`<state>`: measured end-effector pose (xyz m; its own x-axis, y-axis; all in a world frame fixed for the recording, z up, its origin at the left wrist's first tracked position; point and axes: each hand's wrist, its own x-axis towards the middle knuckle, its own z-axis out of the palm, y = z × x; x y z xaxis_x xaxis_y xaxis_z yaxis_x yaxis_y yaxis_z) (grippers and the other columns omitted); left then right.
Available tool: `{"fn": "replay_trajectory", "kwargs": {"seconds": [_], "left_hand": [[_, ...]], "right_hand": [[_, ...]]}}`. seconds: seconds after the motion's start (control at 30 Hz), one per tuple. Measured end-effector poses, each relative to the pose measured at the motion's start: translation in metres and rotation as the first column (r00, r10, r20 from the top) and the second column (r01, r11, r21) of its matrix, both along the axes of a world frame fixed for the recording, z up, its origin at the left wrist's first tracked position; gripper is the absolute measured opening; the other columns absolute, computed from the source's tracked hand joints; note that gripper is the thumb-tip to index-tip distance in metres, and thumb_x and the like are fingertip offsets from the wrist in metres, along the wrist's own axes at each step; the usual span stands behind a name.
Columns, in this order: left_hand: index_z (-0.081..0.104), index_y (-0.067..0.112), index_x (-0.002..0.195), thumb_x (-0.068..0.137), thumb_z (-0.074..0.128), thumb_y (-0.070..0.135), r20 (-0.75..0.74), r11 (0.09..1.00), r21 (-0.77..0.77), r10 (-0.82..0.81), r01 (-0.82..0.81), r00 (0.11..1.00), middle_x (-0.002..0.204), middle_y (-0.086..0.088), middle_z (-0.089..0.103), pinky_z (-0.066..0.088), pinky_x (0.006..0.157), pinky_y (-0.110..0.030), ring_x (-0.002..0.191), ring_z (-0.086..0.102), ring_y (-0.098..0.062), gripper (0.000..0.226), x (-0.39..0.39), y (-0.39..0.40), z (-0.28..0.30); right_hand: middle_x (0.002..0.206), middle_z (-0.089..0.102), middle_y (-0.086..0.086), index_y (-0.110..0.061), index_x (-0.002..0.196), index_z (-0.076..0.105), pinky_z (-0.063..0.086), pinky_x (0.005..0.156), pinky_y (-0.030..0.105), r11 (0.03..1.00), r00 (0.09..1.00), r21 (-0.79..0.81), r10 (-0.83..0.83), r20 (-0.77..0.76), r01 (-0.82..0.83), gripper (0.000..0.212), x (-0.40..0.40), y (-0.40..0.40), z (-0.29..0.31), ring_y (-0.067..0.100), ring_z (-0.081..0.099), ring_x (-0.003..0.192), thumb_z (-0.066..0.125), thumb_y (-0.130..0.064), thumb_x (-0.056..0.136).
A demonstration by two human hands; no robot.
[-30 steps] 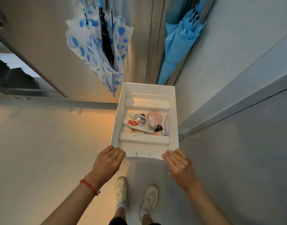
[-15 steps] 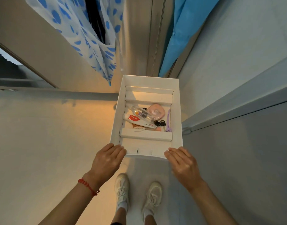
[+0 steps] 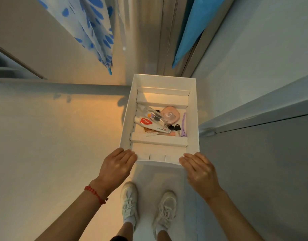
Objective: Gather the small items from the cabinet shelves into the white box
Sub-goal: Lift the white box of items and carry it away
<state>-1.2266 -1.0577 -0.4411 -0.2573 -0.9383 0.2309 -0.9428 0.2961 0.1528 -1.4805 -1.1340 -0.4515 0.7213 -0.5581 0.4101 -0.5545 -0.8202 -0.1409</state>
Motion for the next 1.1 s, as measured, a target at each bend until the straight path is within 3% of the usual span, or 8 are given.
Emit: {"fn": "replay_trajectory", "kwargs": {"seconds": [0.13,0.27,0.43,0.7,0.8,0.97,1.1], "left_hand": [[0.072,0.004,0.067,0.092,0.019,-0.007,-0.006,1.0,-0.026,0.009,-0.009,1.0,0.067,-0.01,0.069,0.053,0.061,-0.025,0.058,0.067,-0.021,0.06,0.002,-0.005,-0.029],[0.071,0.004,0.065,0.089,0.023,-0.01,0.014,0.999,-0.043,0.008,-0.008,1.0,0.067,-0.009,0.069,0.053,0.061,-0.024,0.061,0.067,-0.02,0.056,0.007,-0.013,-0.061],[0.071,0.005,0.065,0.075,0.038,-0.012,0.014,0.999,-0.027,0.026,-0.025,1.0,0.067,-0.01,0.069,0.053,0.063,-0.025,0.06,0.067,-0.021,0.038,0.012,-0.026,-0.101],[0.072,0.006,0.066,0.094,0.029,-0.002,0.036,0.997,-0.071,0.037,-0.034,0.999,0.067,-0.009,0.07,0.053,0.063,-0.025,0.059,0.067,-0.02,0.052,0.016,-0.044,-0.175],[0.072,0.006,0.065,0.084,0.043,-0.007,0.038,0.996,-0.077,0.04,-0.037,0.998,0.066,-0.01,0.07,0.053,0.061,-0.023,0.057,0.066,-0.02,0.036,0.015,-0.05,-0.2],[0.071,0.005,0.063,0.096,0.02,-0.003,0.023,0.994,-0.089,0.064,-0.062,0.998,0.064,-0.009,0.068,0.053,0.06,-0.023,0.055,0.065,-0.019,0.061,0.016,-0.054,-0.247],[0.071,0.006,0.063,0.09,0.028,-0.006,0.026,0.994,-0.085,0.071,-0.069,0.997,0.064,-0.008,0.068,0.052,0.06,-0.023,0.053,0.064,-0.019,0.051,0.012,-0.058,-0.283]], "right_hand": [[0.074,0.072,0.008,-0.003,0.072,0.075,0.054,0.077,0.031,1.0,1.0,-0.006,0.002,-0.001,-0.002,0.057,0.002,-0.004,-0.029,0.019,0.072,0.075,0.025,0.001,0.098],[0.075,0.072,0.009,-0.002,0.074,0.075,0.046,0.082,0.031,1.0,1.0,-0.02,-0.004,0.005,0.004,0.053,0.007,-0.013,-0.063,0.019,0.072,0.076,0.028,0.002,0.097],[0.077,0.073,0.01,-0.002,0.075,0.075,0.055,0.075,0.033,0.999,1.0,-0.033,0.016,0.013,-0.016,0.054,0.014,-0.027,-0.103,0.019,0.072,0.076,0.026,0.002,0.097],[0.076,0.072,0.012,0.0,0.075,0.075,0.056,0.073,0.038,0.997,0.999,-0.058,0.047,0.015,-0.046,0.054,0.018,-0.051,-0.173,0.022,0.072,0.075,0.026,0.001,0.098],[0.075,0.072,0.011,0.0,0.075,0.075,0.056,0.073,0.037,0.997,0.999,-0.068,0.048,0.013,-0.047,0.054,0.02,-0.057,-0.201,0.022,0.072,0.074,0.026,0.002,0.099],[0.076,0.072,0.011,0.0,0.076,0.075,0.056,0.074,0.036,0.996,0.998,-0.06,0.065,0.009,-0.065,0.054,0.021,-0.066,-0.248,0.021,0.072,0.074,0.026,0.001,0.098],[0.076,0.073,0.011,0.0,0.076,0.075,0.056,0.075,0.036,0.996,0.997,-0.053,0.074,0.009,-0.073,0.053,0.02,-0.073,-0.285,0.021,0.072,0.073,0.028,-0.003,0.1]]}}
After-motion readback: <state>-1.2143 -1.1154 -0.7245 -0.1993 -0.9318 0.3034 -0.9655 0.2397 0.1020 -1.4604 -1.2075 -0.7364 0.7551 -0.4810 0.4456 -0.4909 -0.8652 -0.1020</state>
